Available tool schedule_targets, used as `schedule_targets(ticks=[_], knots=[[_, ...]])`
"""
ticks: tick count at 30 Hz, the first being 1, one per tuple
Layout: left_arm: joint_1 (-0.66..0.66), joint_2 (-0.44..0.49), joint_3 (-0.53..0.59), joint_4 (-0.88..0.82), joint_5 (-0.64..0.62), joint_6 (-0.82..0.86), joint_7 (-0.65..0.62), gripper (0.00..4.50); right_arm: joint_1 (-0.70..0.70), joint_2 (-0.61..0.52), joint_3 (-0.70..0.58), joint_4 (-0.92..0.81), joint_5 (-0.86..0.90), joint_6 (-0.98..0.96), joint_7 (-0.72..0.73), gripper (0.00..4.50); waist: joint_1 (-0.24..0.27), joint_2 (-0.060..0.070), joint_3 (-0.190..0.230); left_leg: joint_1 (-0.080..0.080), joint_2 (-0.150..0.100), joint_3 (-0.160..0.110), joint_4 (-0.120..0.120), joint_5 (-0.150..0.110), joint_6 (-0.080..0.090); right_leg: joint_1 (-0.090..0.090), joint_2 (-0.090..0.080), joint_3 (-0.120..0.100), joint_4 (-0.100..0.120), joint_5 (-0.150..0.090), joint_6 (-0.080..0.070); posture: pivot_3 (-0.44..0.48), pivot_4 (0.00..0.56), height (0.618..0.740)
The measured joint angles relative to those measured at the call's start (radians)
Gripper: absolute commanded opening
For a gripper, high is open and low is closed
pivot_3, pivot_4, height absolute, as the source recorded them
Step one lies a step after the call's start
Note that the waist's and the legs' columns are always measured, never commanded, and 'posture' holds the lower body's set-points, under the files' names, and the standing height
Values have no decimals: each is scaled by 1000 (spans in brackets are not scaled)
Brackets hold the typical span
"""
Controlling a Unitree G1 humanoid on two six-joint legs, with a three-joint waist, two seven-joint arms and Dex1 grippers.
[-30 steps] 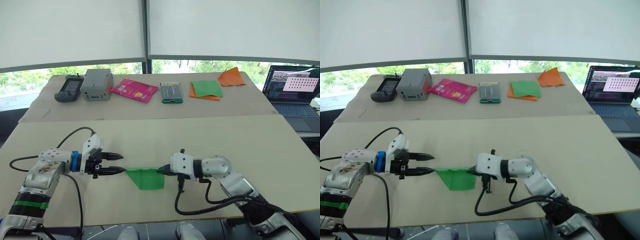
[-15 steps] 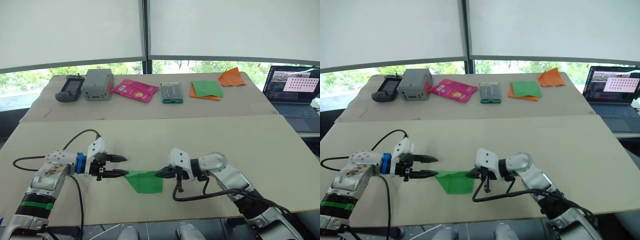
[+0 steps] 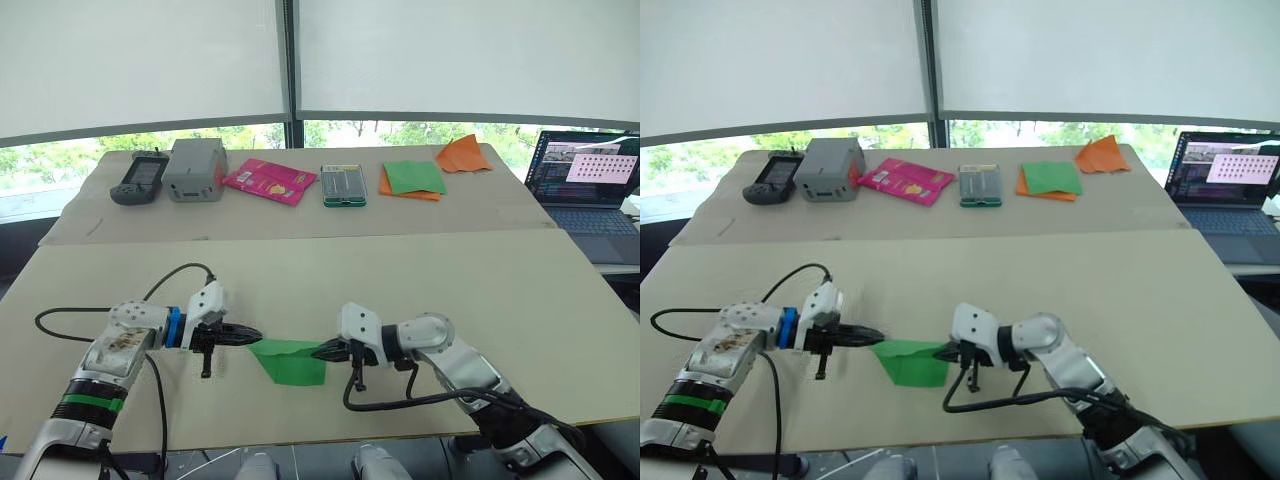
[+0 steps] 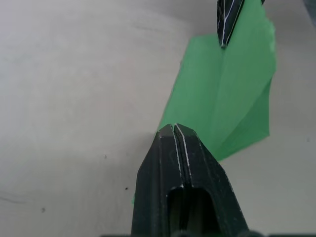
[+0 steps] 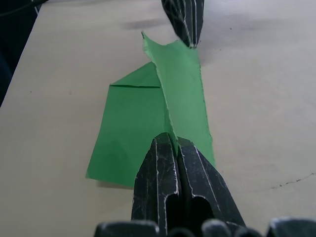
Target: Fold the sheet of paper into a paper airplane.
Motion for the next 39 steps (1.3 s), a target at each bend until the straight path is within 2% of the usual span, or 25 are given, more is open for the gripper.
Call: schedule_targets(ticks=[6, 16, 23, 28, 39], knots=[[-7, -30, -11, 23, 22, -27, 15, 19, 7, 3, 0, -24, -4, 21, -20, 0, -1, 0, 0, 0, 0, 0, 0, 0, 0, 0, 0, 0, 0, 0, 0, 0, 150, 740], [-23, -10, -49, 56, 105, -223, 16, 19, 17, 15, 5, -58, 17, 124, -19, 0, -1, 4, -3, 0, 0, 0, 0, 0, 0, 0, 0, 0, 0, 0, 0, 0, 150, 740], [-21, 4, -52, 62, 113, -255, 15, 19, 10, 41, 17, -58, 8, 161, -53, 0, -6, 5, -5, 1, 0, 0, 0, 0, 0, 0, 0, 0, 1, 0, 0, 0, 150, 740], [-16, 5, -50, 61, 113, -262, 18, 0, 8, 66, -6, -83, 16, 165, -85, 1593, -5, 5, -6, 1, 0, 0, 0, 0, 0, 0, 0, 0, 2, 0, 0, 0, 150, 740], [-12, 7, -51, 57, 113, -263, 19, 0, 24, 81, -6, -179, 57, 200, -108, 1593, -4, 5, -7, 1, 0, 0, 0, 0, 0, 0, 0, 0, 1, 0, 0, 0, 150, 740]])
